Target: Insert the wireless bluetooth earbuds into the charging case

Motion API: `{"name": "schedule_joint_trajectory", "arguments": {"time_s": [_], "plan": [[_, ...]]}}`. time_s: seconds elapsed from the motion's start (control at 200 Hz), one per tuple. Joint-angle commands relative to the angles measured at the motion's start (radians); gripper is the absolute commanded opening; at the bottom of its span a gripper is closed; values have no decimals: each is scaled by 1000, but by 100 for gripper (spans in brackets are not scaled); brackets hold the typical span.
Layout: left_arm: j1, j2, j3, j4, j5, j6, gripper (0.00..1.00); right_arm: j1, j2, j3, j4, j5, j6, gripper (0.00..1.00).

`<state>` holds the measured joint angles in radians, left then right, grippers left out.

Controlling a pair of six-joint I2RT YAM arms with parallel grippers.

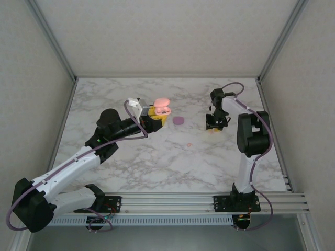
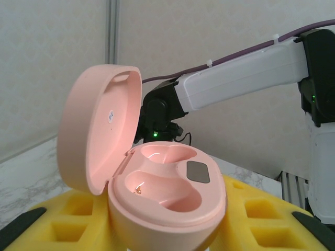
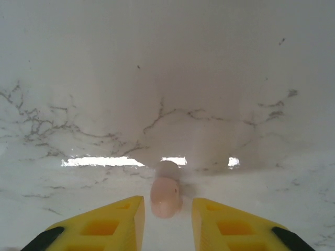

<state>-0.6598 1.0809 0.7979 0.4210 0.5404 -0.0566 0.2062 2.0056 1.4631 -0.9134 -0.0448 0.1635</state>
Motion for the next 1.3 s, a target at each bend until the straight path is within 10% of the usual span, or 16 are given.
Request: {"name": "schedule_joint_trajectory", "arguments": {"time_s": [0.0, 1.296], "plan": [[-9, 1, 20, 10, -2, -6, 25, 8, 32, 38, -33, 18, -35, 29], [-9, 25, 26, 4, -9, -2, 25, 23, -36, 23, -46, -76, -31, 19]]}}
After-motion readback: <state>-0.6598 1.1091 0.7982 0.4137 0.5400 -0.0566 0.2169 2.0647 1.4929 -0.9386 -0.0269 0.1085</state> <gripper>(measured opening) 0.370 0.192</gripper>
